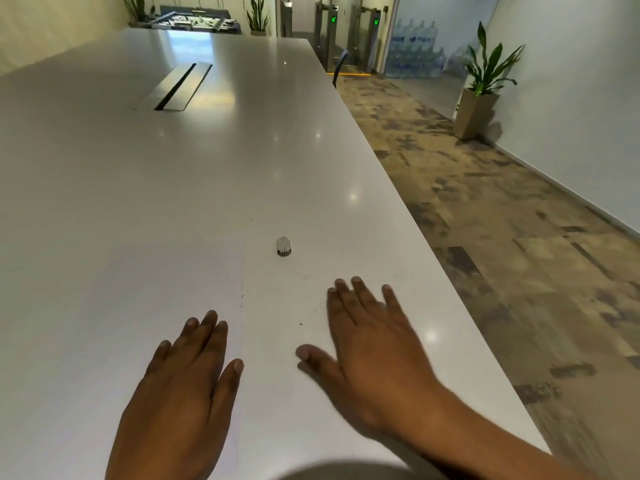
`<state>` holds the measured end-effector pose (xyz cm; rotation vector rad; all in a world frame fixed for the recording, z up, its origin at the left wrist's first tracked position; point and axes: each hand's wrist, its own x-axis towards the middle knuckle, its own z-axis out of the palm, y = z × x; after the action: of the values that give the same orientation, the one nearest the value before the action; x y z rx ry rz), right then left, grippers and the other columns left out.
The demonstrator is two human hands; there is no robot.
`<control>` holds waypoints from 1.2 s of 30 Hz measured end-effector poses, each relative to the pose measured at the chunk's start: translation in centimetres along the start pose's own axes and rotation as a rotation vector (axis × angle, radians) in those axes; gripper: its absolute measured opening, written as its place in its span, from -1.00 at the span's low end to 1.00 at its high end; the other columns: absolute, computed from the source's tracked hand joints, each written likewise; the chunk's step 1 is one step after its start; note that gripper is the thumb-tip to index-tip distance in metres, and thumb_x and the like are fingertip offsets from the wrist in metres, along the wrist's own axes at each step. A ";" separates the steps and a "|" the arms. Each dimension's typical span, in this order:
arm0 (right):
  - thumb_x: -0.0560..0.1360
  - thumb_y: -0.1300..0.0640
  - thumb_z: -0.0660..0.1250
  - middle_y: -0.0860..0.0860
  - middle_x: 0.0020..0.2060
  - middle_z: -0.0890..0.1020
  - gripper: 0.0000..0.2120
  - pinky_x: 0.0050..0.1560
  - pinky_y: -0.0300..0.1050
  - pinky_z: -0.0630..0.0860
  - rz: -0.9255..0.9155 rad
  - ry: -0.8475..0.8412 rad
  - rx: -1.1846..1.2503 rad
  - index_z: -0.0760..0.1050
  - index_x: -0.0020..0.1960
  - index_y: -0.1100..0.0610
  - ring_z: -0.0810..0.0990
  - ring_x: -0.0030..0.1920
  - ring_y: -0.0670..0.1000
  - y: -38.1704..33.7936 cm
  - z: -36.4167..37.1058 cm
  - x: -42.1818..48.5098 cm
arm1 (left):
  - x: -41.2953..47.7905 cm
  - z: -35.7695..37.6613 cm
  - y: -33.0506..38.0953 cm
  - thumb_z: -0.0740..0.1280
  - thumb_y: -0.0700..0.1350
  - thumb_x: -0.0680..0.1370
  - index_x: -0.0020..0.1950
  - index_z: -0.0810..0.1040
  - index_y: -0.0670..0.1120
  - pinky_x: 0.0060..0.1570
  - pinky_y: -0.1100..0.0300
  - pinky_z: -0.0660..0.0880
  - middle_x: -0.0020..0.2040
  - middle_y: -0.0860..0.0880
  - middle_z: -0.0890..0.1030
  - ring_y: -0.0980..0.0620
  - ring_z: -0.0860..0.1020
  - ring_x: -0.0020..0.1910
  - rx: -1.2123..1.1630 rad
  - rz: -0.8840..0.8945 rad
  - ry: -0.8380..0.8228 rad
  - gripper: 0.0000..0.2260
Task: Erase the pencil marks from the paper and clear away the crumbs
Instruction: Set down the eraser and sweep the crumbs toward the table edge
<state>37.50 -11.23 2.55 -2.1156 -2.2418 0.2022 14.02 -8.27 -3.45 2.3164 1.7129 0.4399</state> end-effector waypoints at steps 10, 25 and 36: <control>0.47 -0.48 -0.31 -0.03 0.61 -0.06 -0.10 0.52 0.10 -0.33 0.048 -0.023 0.005 -0.11 0.61 0.08 -0.27 0.58 -0.01 -0.9 1.9 -0.2 | 0.1 0.0 0.0 -0.14 0.26 0.60 0.54 0.33 -0.05 0.47 0.05 0.09 0.57 0.08 0.21 0.11 0.13 0.55 0.013 0.026 0.012 -0.35; 0.50 -0.46 -0.28 -0.03 0.61 -0.10 -0.13 0.55 0.09 -0.29 0.127 -0.039 -0.020 -0.16 0.61 0.08 -0.27 0.57 -0.03 0.3 1.8 -1.0 | 0.1 0.3 -0.3 -0.14 0.26 0.60 0.54 0.33 -0.08 0.46 0.02 0.10 0.56 0.05 0.20 0.10 0.13 0.54 0.034 0.051 0.020 -0.34; 0.52 -0.45 -0.22 -0.05 0.61 -0.08 -0.18 0.56 0.07 -0.24 -0.004 -0.016 0.066 -0.12 0.61 0.04 -0.23 0.58 -0.05 0.0 2.3 0.5 | 0.1 0.2 -0.3 -0.14 0.26 0.59 0.54 0.33 -0.08 0.47 0.01 0.11 0.57 0.02 0.23 0.05 0.16 0.54 0.054 0.048 0.003 -0.32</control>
<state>37.17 -10.89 0.30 -2.0836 -2.2154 0.2899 13.87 -8.10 -3.74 2.3997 1.6941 0.4104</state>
